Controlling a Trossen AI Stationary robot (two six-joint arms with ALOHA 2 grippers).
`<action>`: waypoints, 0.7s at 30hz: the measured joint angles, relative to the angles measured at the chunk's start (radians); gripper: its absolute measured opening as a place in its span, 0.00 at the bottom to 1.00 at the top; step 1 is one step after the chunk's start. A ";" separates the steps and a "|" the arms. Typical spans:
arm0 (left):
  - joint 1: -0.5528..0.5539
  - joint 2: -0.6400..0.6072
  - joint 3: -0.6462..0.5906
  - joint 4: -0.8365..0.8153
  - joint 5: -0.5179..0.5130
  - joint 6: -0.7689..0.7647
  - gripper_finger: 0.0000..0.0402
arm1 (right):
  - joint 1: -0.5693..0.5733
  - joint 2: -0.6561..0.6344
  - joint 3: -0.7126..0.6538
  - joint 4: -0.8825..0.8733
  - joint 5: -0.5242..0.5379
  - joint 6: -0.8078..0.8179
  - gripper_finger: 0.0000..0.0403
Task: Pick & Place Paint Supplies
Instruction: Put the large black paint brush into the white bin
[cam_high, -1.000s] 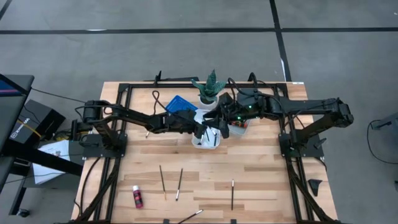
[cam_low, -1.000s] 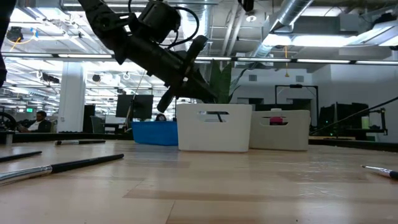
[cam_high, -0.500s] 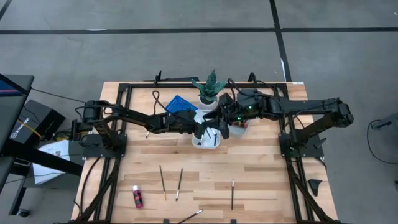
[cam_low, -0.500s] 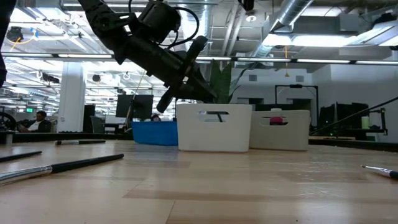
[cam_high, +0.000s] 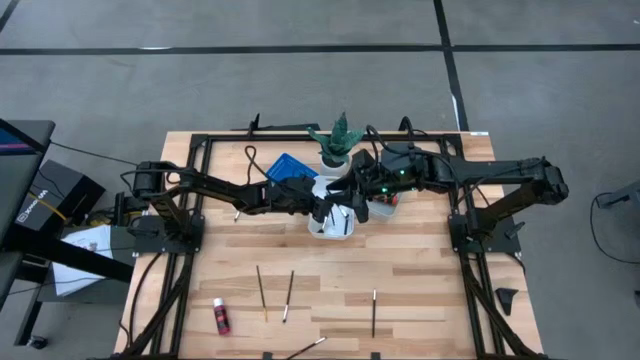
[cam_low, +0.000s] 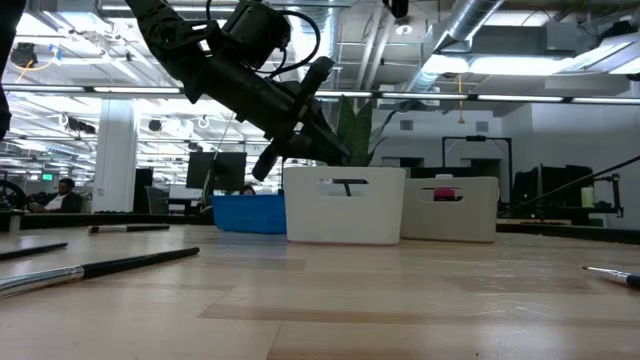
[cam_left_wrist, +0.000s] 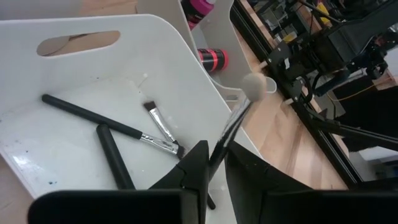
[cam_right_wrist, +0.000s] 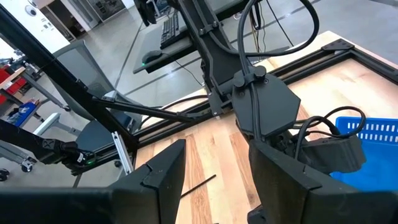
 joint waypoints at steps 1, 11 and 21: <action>0.000 0.000 0.000 0.000 0.000 -0.001 0.12 | 0.000 0.000 0.000 0.000 0.000 0.000 0.43; 0.000 0.000 0.000 0.000 0.001 -0.006 0.20 | 0.000 0.000 0.000 0.000 -0.020 0.018 0.43; 0.000 0.000 0.000 0.002 0.000 -0.009 0.37 | 0.000 -0.005 0.000 -0.002 -0.026 0.019 0.43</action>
